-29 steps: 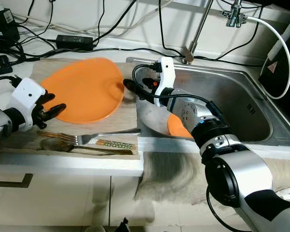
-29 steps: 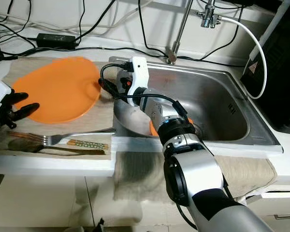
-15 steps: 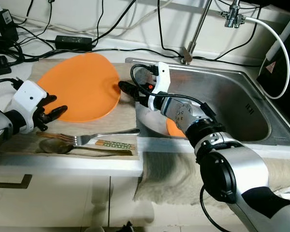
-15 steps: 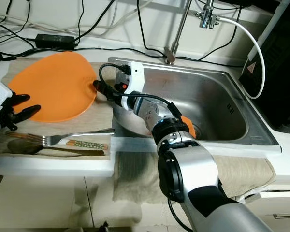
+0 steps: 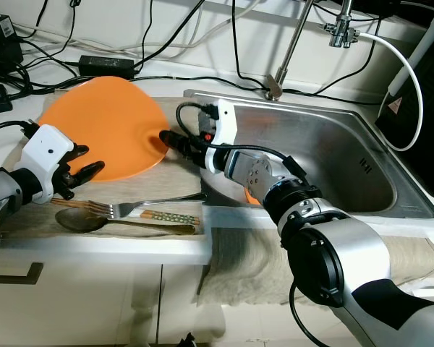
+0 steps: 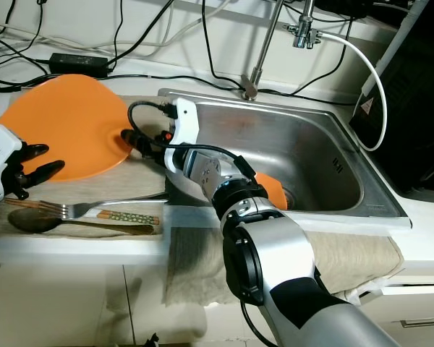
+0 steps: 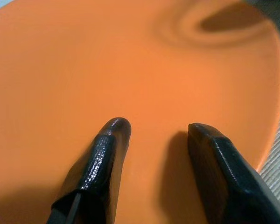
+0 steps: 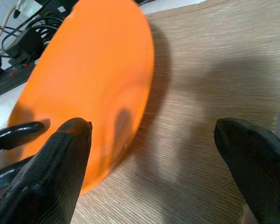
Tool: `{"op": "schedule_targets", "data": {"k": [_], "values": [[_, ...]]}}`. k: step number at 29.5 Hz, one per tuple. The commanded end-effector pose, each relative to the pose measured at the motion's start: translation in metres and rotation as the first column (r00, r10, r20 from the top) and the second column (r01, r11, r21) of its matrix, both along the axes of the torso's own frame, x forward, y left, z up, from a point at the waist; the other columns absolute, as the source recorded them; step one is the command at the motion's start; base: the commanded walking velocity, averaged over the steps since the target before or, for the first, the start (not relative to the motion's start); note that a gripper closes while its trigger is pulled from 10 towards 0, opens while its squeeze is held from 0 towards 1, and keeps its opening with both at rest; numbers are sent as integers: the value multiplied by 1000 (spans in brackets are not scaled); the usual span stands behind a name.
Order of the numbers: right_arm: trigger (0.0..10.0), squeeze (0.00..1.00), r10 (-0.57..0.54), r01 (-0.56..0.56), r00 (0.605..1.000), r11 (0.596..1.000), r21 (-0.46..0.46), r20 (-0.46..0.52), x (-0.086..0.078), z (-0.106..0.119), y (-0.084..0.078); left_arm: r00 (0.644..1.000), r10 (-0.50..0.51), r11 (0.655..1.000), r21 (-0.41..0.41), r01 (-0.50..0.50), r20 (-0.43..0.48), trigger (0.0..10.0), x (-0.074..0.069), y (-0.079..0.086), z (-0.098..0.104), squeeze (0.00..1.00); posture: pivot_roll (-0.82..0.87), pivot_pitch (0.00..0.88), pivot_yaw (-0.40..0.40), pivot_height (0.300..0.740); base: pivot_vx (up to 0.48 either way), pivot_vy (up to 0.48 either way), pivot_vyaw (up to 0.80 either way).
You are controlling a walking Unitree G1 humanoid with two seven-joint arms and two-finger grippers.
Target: Kitchen organization
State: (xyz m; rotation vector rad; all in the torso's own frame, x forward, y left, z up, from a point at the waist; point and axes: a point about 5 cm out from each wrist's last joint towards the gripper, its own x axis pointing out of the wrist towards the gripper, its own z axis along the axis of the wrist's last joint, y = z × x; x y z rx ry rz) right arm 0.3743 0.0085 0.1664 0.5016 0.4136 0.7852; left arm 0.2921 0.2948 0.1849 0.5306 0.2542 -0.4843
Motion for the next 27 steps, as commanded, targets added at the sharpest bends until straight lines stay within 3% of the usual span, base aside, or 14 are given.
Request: {"op": "schedule_targets", "data": {"k": [1,16,27], "values": [[10000,0,-5,5,1000,1000,7,-28,-3,-4,4,981,-19,1000,-17,16,-195,10000,-10,-6,-41,0,-17,9,-190,740,0,0,0],[10000,0,-39,46,998,988,146,-46,-1,3,6,974,-59,998,-26,54,-218,10000,-15,-12,-43,0,-7,49,-194,740,0,0,0],[10000,0,-66,64,998,979,196,3,6,12,-7,977,-184,980,-93,175,-108,10000,-7,-42,-22,0,5,33,-188,740,0,0,0]]}}
